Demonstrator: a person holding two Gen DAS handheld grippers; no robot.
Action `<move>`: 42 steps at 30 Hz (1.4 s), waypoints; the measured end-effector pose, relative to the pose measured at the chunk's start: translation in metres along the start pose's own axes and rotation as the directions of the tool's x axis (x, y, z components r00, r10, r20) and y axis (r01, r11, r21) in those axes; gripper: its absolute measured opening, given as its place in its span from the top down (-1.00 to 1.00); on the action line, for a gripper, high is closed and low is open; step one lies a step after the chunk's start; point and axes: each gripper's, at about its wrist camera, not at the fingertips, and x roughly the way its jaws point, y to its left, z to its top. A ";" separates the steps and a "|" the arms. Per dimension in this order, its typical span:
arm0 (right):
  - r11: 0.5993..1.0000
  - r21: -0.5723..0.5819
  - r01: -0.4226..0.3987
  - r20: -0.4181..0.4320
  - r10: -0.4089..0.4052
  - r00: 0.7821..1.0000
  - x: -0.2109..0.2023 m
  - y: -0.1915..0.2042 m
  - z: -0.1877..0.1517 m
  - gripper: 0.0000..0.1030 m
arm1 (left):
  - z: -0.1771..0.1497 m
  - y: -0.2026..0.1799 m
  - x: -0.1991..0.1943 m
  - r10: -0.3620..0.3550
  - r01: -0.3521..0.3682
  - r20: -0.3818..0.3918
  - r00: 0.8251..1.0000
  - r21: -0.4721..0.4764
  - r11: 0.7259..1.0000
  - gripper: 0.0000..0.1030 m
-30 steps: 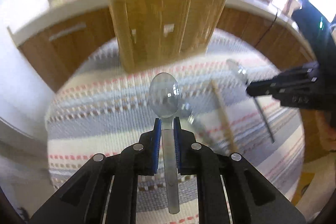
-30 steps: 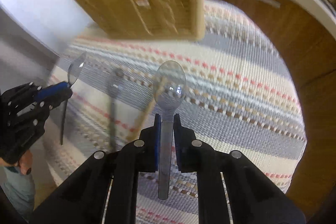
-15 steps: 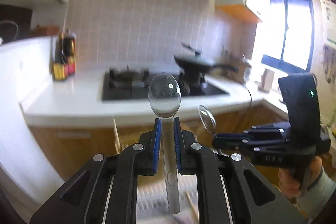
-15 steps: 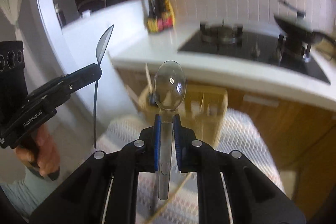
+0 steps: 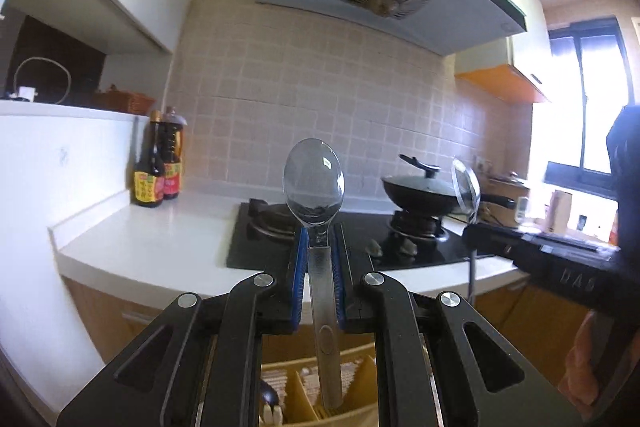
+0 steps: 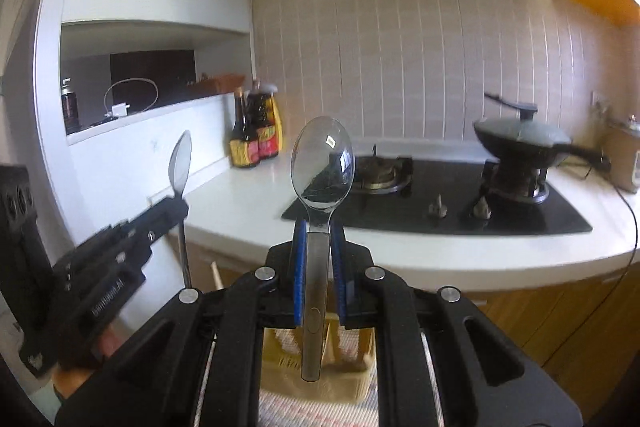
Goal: Organize utensils
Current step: 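Carry both clear spoons over the beige caddy and open both grippers to drop them, then lower both open grippers back to the last spoon and chopstick on the cloth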
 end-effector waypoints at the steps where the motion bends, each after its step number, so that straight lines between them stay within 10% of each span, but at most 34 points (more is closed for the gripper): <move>1: 1.000 -0.006 0.024 0.022 -0.024 0.999 0.003 0.000 0.000 0.80 | -0.003 0.002 0.001 0.010 -0.010 0.008 1.000 0.004 1.000 0.80; 17: 0.995 0.064 0.071 0.075 -0.076 0.994 0.059 -0.024 -0.044 0.80 | -0.054 0.019 0.030 0.119 -0.120 0.020 0.993 0.064 0.991 0.79; 29: 0.994 0.049 0.099 0.043 -0.102 0.994 0.067 -0.029 -0.066 0.80 | -0.066 0.037 0.028 0.067 -0.065 -0.040 0.997 0.038 0.997 0.78; 32: 0.994 0.044 0.097 0.020 -0.098 0.995 0.063 -0.029 -0.070 0.77 | -0.066 0.043 0.024 0.038 -0.038 -0.065 0.997 0.008 0.999 0.51; 42: 0.995 0.086 0.043 -0.026 -0.041 0.999 0.020 -0.032 -0.072 0.13 | -0.045 0.060 -0.021 -0.047 0.040 -0.074 0.996 -0.094 0.995 0.08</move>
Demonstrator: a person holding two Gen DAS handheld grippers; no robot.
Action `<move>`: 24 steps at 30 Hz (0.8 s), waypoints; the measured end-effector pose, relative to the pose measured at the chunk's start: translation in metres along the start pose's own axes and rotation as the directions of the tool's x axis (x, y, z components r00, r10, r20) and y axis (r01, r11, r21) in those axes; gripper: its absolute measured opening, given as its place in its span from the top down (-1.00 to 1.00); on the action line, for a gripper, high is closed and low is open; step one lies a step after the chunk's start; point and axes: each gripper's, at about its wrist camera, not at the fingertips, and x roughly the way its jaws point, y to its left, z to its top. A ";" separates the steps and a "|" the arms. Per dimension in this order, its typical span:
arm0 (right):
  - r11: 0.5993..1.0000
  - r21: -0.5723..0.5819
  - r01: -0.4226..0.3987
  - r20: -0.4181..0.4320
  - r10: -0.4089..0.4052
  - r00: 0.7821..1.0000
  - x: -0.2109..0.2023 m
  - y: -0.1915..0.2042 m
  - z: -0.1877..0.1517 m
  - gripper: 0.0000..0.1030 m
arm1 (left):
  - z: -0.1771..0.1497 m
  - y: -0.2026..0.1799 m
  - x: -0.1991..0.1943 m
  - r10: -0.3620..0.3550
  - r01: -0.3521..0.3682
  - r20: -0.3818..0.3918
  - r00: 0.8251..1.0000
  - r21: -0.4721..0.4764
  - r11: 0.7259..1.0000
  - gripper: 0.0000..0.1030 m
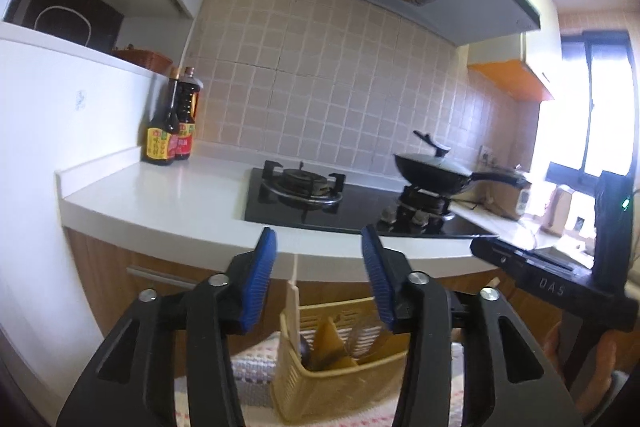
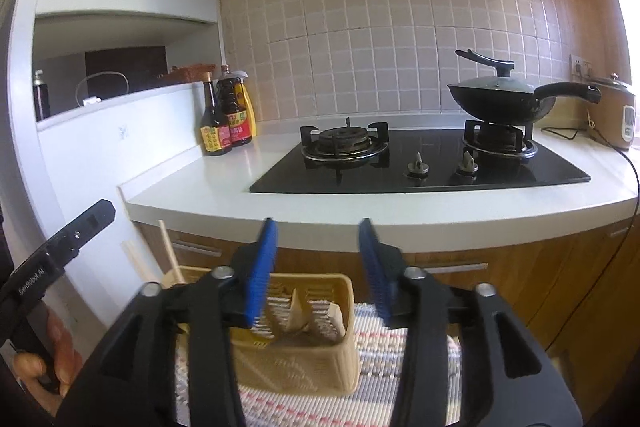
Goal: Organize utensils
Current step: 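Lower both open grippers back to the last spoon and chopstick on the cloth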
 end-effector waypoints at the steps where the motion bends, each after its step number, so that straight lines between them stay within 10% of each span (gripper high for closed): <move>1: 1.000 0.000 -0.003 -0.001 0.003 1.000 -0.008 0.001 0.001 0.12 | 0.002 0.000 -0.006 -0.015 0.015 0.000 1.000 -0.009 1.000 0.06; 7: 1.000 -0.014 0.001 -0.063 -0.002 0.998 -0.043 0.012 0.005 0.12 | 0.016 -0.014 -0.042 -0.077 0.076 -0.041 0.996 -0.029 0.997 0.06; 13: 1.000 0.004 0.015 -0.302 -0.013 0.953 -0.046 0.019 -0.013 0.13 | 0.015 -0.027 -0.051 -0.107 0.102 -0.202 0.974 -0.036 0.994 0.06; 20: 0.992 0.127 -0.023 -0.665 0.102 0.740 -0.016 0.015 -0.066 0.13 | -0.009 -0.034 -0.027 -0.119 0.108 -0.530 0.840 -0.052 0.993 0.06; 24: 0.991 0.132 -0.008 -0.738 0.104 0.667 -0.004 0.018 -0.097 0.14 | -0.045 -0.030 -0.011 -0.095 0.079 -0.633 0.769 -0.053 0.995 0.06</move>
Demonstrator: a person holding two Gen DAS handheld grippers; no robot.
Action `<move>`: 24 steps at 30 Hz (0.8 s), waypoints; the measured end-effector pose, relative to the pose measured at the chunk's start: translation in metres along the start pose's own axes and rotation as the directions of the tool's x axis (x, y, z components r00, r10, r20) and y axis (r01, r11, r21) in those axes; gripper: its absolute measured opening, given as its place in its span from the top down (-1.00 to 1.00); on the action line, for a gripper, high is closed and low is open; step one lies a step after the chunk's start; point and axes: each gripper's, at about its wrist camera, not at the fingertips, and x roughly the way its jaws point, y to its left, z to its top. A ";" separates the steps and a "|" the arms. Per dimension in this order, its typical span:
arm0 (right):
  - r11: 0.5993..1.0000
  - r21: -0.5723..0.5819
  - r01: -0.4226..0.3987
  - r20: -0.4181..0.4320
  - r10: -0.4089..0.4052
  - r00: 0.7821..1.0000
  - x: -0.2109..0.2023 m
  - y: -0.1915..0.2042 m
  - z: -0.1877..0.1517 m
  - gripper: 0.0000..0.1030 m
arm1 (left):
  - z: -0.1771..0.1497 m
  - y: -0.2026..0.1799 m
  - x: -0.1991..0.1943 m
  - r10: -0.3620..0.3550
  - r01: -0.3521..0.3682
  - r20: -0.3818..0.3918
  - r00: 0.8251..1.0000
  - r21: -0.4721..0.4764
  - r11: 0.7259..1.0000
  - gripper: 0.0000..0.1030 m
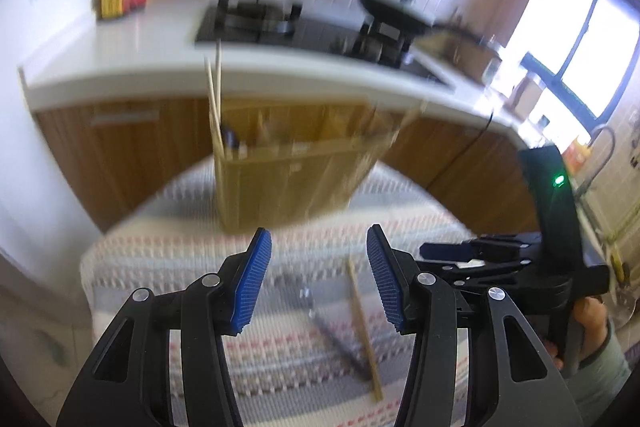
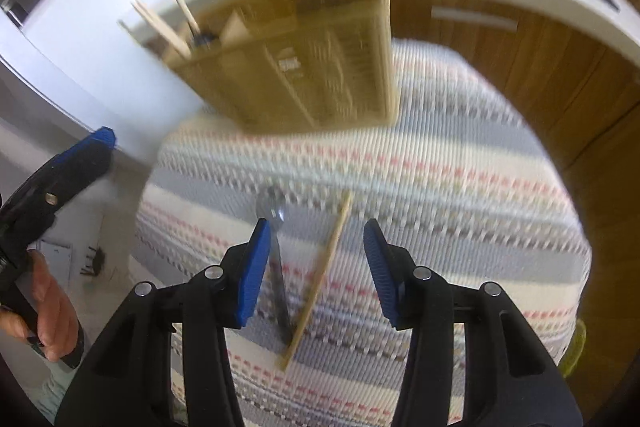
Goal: Organize utensils
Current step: 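Lower both open grippers back to the last spoon and chopstick on the cloth, then grasp the clear spoon with the left gripper while the right grasps the wooden chopstick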
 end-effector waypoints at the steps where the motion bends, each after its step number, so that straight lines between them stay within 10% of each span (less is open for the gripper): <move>1: 1.000 0.005 -0.001 -0.013 0.001 1.000 0.006 0.000 -0.005 0.21 | -0.009 0.003 0.014 0.000 -0.001 -0.048 0.999 -0.015 1.000 0.06; 9: 0.998 0.068 -0.006 -0.010 0.007 1.000 0.047 -0.008 -0.051 0.42 | -0.059 0.021 0.082 0.050 -0.070 -0.217 0.975 -0.086 0.994 0.10; 24: 0.963 -0.050 0.267 0.229 -0.249 0.941 0.077 0.037 -0.110 0.74 | -0.088 -0.004 0.117 0.170 -0.181 -0.154 0.973 -0.059 0.982 0.14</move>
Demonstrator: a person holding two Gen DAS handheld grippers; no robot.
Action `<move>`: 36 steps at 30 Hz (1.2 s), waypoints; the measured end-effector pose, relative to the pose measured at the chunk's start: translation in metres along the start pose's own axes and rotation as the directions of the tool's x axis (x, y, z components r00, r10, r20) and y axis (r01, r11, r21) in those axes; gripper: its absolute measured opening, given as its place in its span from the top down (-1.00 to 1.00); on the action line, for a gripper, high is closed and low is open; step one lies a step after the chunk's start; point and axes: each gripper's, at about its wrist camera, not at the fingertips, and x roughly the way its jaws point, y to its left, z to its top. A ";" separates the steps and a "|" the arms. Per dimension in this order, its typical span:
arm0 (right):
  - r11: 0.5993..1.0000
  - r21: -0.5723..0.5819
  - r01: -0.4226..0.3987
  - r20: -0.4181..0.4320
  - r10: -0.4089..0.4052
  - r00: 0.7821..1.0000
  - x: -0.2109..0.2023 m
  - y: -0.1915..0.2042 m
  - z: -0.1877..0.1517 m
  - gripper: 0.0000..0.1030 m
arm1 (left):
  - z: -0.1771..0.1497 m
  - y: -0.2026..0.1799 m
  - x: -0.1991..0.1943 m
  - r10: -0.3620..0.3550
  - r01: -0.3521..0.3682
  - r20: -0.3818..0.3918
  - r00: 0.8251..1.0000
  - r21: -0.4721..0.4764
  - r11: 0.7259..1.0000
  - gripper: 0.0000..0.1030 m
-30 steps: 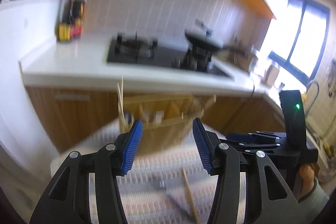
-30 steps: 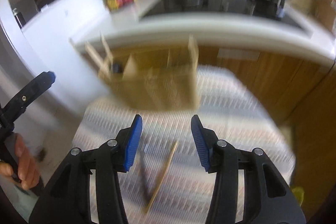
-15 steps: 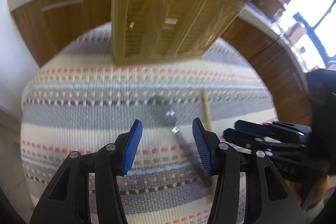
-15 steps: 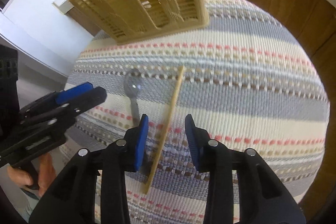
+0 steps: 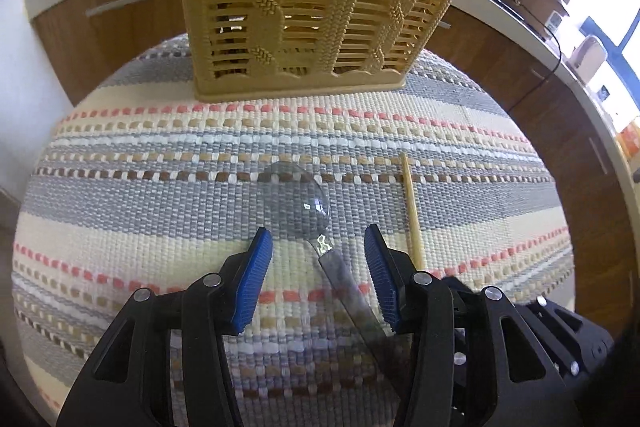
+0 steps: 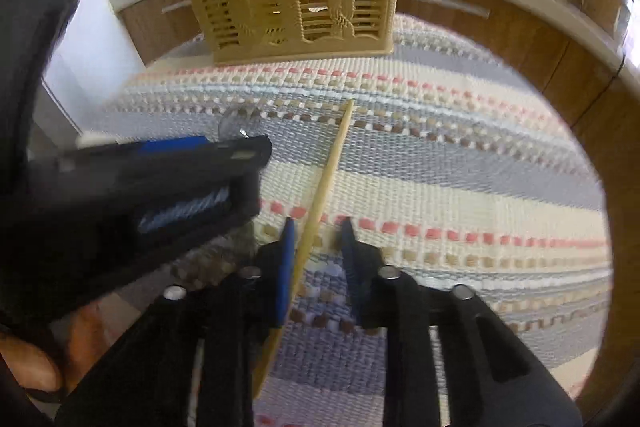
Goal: Organize utensils
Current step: 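Grasp the clear spoon with the left gripper while the right grasps the wooden chopstick, then carry the spoon and chopstick over the beige caddy and lower them in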
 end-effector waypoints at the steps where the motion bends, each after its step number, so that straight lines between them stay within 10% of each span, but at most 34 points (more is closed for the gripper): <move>1: 1.000 -0.010 0.008 0.006 -0.008 1.000 -0.001 0.002 -0.003 0.86 | 0.001 -0.002 0.001 0.006 -0.006 0.003 1.000 0.002 1.000 0.14; 12: 0.990 0.113 -0.078 0.009 0.078 0.997 -0.026 -0.048 -0.026 0.91 | -0.002 -0.055 0.027 0.155 -0.160 0.055 0.986 0.130 0.979 0.18; 18: 0.982 0.146 -0.120 -0.019 0.124 0.992 -0.035 -0.062 -0.026 0.91 | -0.007 -0.067 0.030 0.183 -0.187 0.037 0.982 0.212 0.959 0.80; 33: 0.963 0.203 -0.176 -0.116 0.202 0.973 -0.032 -0.073 -0.026 0.88 | -0.040 0.009 -0.004 -0.010 0.018 -0.073 0.997 0.113 0.993 0.78; 36: 0.953 0.217 -0.209 -0.136 0.242 0.961 -0.027 -0.078 -0.018 0.77 | -0.043 0.020 -0.008 -0.050 0.061 -0.096 0.994 0.116 0.991 0.53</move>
